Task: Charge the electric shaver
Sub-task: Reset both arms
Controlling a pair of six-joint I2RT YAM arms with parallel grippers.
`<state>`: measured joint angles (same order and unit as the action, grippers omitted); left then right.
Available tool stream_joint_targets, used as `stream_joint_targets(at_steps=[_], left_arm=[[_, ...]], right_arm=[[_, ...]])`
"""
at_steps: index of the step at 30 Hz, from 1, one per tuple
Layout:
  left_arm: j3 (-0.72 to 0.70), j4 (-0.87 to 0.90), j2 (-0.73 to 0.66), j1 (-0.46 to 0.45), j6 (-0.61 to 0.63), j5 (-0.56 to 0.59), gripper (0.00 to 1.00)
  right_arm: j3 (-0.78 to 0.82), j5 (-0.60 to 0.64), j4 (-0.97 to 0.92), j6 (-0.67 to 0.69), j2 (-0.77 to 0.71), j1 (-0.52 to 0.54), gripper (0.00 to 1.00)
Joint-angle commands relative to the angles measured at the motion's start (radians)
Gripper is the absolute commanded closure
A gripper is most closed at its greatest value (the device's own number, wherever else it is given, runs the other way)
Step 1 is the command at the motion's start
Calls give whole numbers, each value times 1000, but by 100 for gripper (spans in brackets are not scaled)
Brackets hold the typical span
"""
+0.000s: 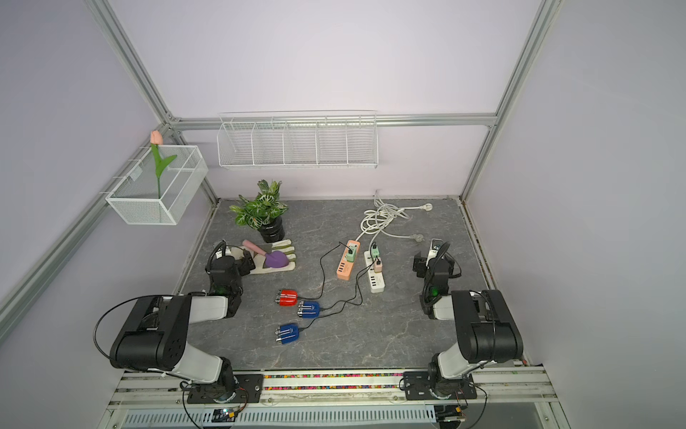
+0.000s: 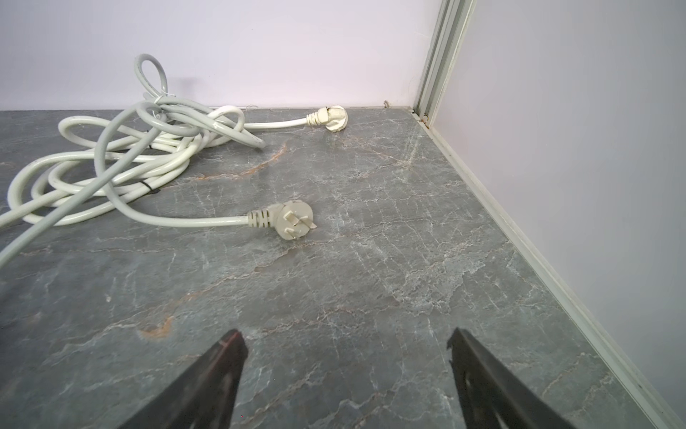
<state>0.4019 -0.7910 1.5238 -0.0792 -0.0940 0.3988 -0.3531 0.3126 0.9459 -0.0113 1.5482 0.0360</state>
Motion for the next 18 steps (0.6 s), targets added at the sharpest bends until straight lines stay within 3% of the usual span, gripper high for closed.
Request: stream_joint_targets(at_steps=[1, 18], left_arm=[[17, 6, -13, 4, 7, -11, 1], [18, 12, -15, 3, 11, -16, 1]], right_arm=[[3, -12, -7, 5, -14, -1, 11], [3, -26, -2, 11, -10, -4, 11]])
